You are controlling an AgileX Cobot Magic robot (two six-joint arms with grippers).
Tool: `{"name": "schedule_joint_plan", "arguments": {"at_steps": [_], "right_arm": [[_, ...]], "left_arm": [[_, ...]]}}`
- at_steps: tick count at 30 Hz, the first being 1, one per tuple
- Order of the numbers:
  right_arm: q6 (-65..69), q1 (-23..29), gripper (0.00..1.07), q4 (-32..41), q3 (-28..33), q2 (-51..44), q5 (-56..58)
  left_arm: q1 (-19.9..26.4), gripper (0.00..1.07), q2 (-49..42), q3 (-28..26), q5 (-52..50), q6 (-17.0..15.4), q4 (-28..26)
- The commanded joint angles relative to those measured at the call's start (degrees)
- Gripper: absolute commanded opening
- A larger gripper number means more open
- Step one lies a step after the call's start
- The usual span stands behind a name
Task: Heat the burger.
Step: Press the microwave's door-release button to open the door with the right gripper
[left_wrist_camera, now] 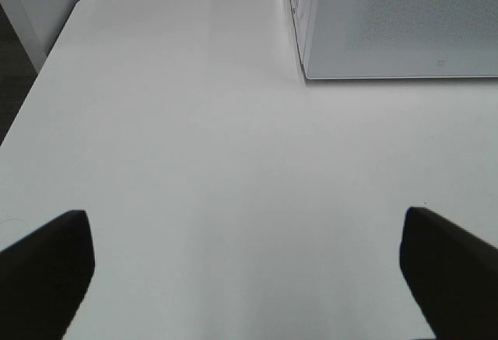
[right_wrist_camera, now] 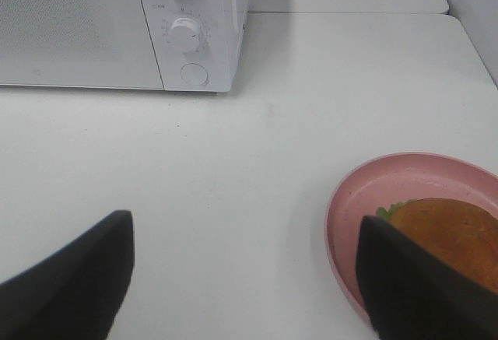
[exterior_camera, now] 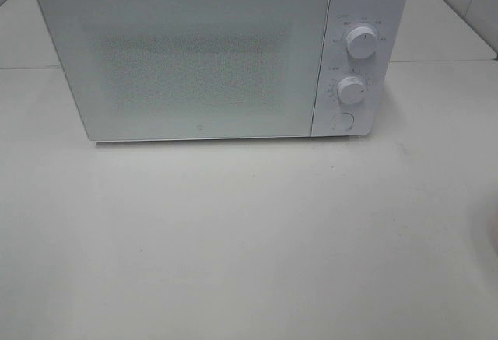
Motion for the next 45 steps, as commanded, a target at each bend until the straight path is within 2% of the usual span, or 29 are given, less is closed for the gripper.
{"name": "schedule_joint_plan", "arguments": {"at_steps": [1, 19, 31, 39, 45], "right_arm": [[0.17, -0.06, 0.75, 0.0, 0.17, -1.49, -0.69], [0.17, -0.06, 0.75, 0.0, -0.4, -0.97, -1.49], [0.23, -0.06, 0.75, -0.34, -1.15, 11.8, -16.5], [-0.06, -0.06, 0.75, -0.46, -1.15, 24.18, -29.11], [-0.06, -0.06, 0.75, -0.46, -1.15, 28.25, -33.98]], "left_arm": [[0.11, 1.0, -1.09, -0.06, -1.03, -0.06, -0.06], [0.11, 1.0, -1.09, -0.06, -1.03, -0.06, -0.06], [0.11, 1.0, -1.09, -0.06, -1.03, -0.06, -0.06], [0.11, 1.0, -1.09, -0.06, -1.03, -0.06, -0.06], [0.11, 1.0, -1.09, -0.06, -1.03, -0.06, -0.06]]}}
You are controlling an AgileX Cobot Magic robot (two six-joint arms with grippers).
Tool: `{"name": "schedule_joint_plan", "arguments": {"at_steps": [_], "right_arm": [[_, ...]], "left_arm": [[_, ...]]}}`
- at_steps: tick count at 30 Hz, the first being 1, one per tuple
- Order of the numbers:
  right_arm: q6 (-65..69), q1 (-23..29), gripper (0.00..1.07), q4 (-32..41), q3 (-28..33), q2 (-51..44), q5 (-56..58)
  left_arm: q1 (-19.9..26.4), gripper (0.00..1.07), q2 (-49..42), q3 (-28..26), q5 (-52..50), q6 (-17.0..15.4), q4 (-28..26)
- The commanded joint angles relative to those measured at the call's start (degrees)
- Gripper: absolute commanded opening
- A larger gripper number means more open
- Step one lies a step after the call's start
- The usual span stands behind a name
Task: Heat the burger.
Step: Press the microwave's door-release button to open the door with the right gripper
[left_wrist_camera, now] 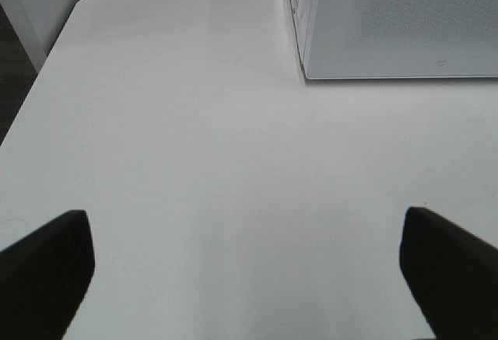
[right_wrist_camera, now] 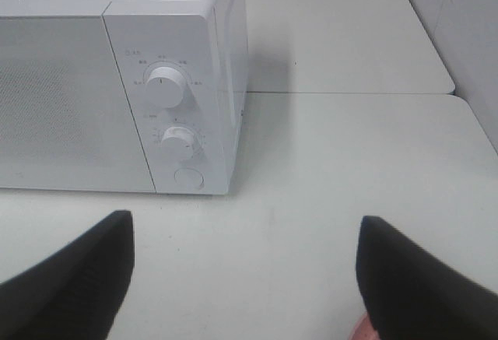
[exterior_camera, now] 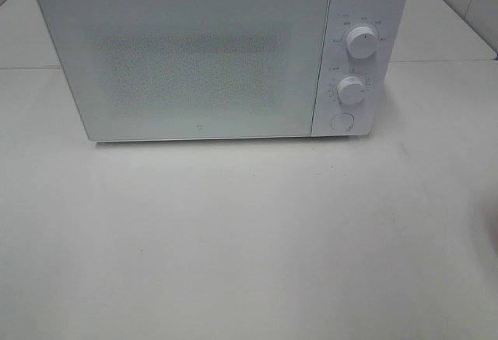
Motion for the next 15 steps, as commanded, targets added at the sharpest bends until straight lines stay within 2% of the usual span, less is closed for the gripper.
{"name": "schedule_joint_plan", "arguments": {"at_steps": [1, 15], "right_arm": [[-0.06, -0.06, 0.75, -0.46, -0.23, 3.15, -5.39], [0.0, -0.06, 0.75, -0.4, -0.23, 15.87, -22.98]], "left_arm": [[0.11, 1.0, -1.09, -0.06, -1.03, -0.06, -0.06], [0.11, 1.0, -1.09, -0.06, -1.03, -0.06, -0.06]]}}
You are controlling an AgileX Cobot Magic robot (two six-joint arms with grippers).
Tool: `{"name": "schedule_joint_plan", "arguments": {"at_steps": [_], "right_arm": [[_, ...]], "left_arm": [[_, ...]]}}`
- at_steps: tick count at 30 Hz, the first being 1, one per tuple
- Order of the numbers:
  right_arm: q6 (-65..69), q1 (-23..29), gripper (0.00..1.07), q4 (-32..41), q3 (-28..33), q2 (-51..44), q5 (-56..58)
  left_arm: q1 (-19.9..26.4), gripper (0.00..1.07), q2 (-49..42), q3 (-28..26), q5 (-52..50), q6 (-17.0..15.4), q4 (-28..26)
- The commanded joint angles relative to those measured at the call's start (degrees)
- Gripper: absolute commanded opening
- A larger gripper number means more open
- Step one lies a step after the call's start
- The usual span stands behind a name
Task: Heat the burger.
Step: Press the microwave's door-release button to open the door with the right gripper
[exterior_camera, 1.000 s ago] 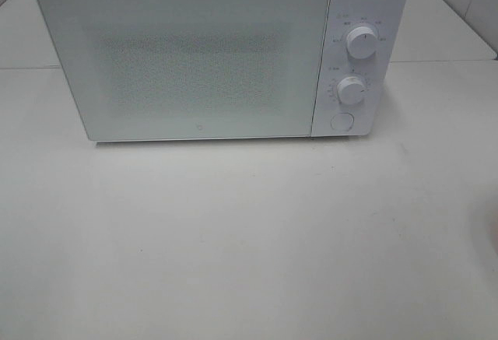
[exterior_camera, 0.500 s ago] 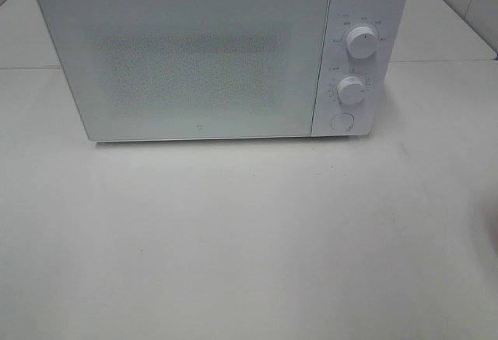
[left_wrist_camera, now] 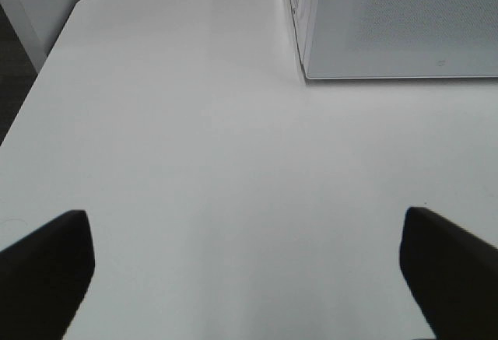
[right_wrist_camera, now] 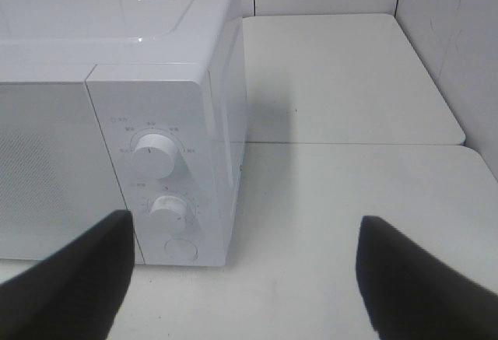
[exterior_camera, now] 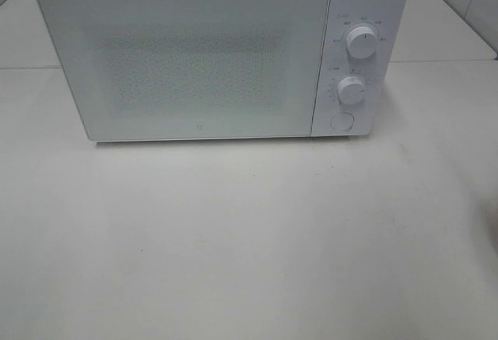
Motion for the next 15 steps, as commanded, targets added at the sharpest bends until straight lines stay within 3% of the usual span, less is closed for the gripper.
{"name": "schedule_joint_plan", "arguments": {"at_steps": [1, 15], "right_arm": [[0.0, -0.06, 0.75, -0.4, -0.23, 3.67, -6.3], [-1.78, -0.06, 0.75, -2.75, -0.23, 17.82, -19.14]], "left_arm": [[0.11, 1.0, -1.09, -0.06, -1.03, -0.06, -0.06], [0.11, 1.0, -1.09, -0.06, -1.03, -0.06, -0.06]]}}
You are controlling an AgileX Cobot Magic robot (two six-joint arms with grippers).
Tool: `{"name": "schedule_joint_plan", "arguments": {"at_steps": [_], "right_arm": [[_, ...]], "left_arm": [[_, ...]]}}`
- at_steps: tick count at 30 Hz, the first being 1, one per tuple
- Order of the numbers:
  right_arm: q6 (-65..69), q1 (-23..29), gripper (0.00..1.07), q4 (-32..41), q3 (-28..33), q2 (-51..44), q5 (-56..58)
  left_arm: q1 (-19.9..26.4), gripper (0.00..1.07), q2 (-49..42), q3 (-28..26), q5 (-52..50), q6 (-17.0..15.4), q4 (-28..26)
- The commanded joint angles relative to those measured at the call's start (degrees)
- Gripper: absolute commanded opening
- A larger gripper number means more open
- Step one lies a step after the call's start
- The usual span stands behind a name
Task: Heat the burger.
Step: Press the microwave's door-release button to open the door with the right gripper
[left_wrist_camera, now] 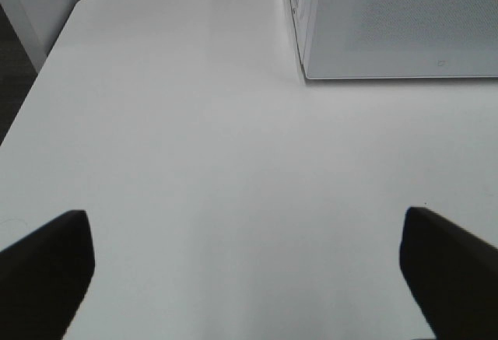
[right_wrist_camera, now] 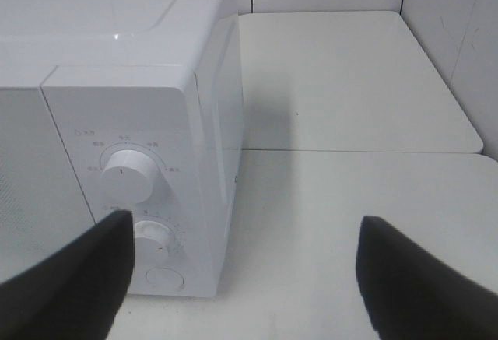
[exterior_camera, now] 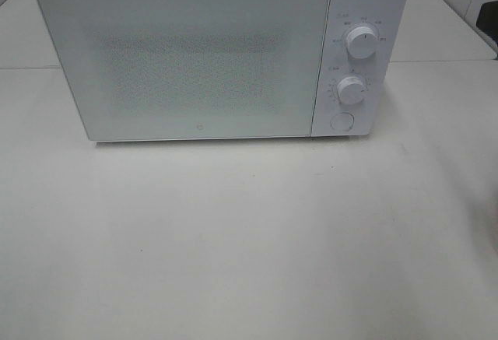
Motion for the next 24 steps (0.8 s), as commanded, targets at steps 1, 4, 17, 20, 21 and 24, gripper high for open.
{"name": "schedule_joint_plan", "arguments": {"at_steps": [1, 4, 17, 20, 21, 24], "right_arm": [[-1.32, -0.06, 0.75, -2.18, -0.23, 2.29, -3.72], [-1.32, -0.06, 0.75, -3.61, -0.23, 5.44, -6.99], [-9.34, 0.69, 0.75, 2.58, 6.07, 16.5, -30.37], [-12.43, 3.15, 0.75, 6.7, 7.39, 17.82, -33.98], [-12.43, 3.15, 0.75, 6.7, 7.39, 17.82, -33.98], [-16.16, 6.88, 0.75, 11.17, 8.48, 19.42, -37.93]], "left_arm": [[0.11, 1.0, -1.09, -0.06, -1.03, -0.06, -0.06], [0.11, 1.0, -0.97, -0.06, -1.03, -0.06, -0.06], [0.11, 1.0, -0.69, -0.06, -1.03, -0.06, -0.06], [0.11, 1.0, -0.69, -0.06, -1.03, -0.06, -0.06], [0.11, 1.0, -0.69, -0.06, -1.03, -0.06, -0.06], [0.11, 1.0, -0.69, -0.06, -1.03, -0.06, -0.06]]}}
